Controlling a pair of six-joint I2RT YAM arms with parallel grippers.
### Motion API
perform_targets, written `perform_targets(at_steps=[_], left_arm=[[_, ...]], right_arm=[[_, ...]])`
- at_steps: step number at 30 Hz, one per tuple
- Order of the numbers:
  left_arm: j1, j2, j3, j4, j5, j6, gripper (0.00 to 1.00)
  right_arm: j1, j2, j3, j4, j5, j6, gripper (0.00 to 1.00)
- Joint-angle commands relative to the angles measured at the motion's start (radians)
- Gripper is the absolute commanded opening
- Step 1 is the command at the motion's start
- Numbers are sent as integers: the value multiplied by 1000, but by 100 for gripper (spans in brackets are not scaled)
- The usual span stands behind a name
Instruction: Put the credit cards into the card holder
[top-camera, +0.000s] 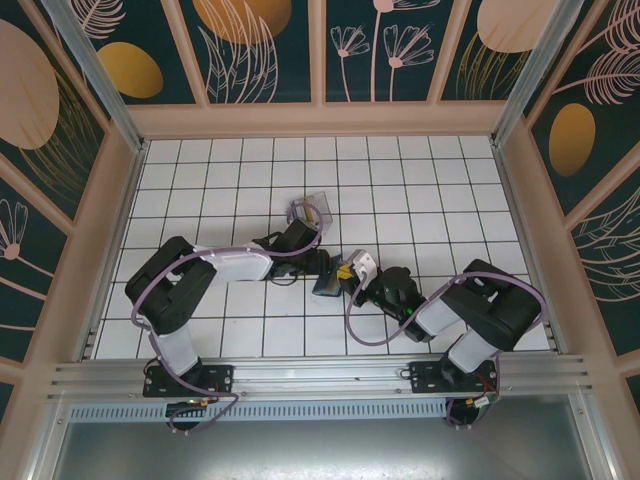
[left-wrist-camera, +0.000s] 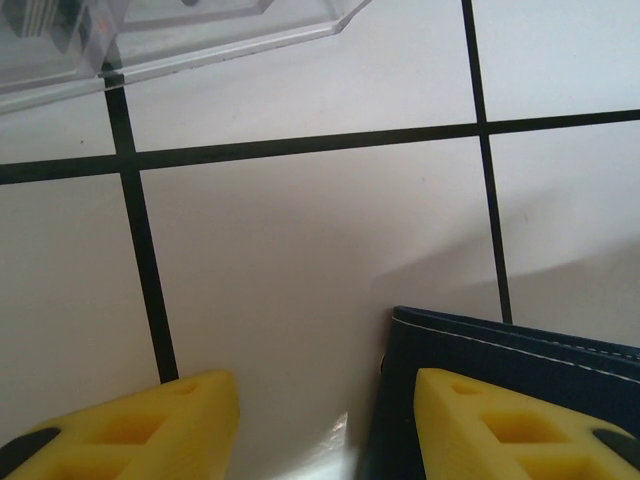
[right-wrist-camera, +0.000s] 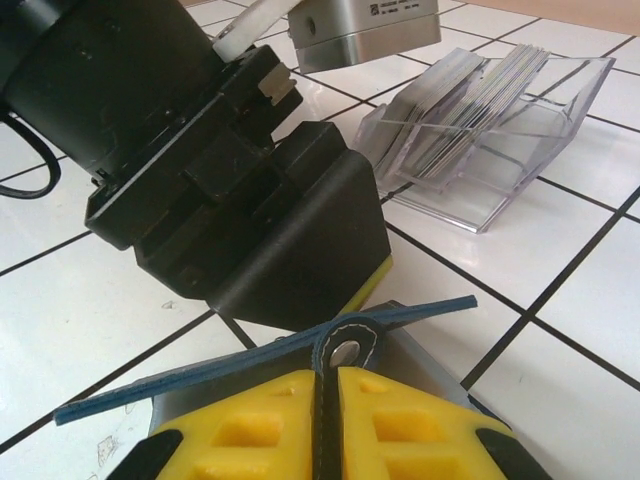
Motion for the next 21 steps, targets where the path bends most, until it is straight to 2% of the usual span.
perform_targets(at_steps=[1,3,6,13,18,21], left_arm=[[-19,80,10,-66,6,15,52],[-24,88,17,-68,6,8,52],[-41,87,30,-95,-53,9,51],[-43,98,28,-112,-79,-27,51],[-78,106,93,-202,-200,0,51],[-82,120,102,-193,-163,-2,52]], right_arm=[[7,0,16,19,-14,-36,14],[7,-17,16,-16,-10,-42,14],[7,-30,-2,-8,7,-56,13],[4,-62,-92,173,94,-31,10],[7,-98,-90,156,56,-31,10],[5,-124,-83,97,51,-53,13]])
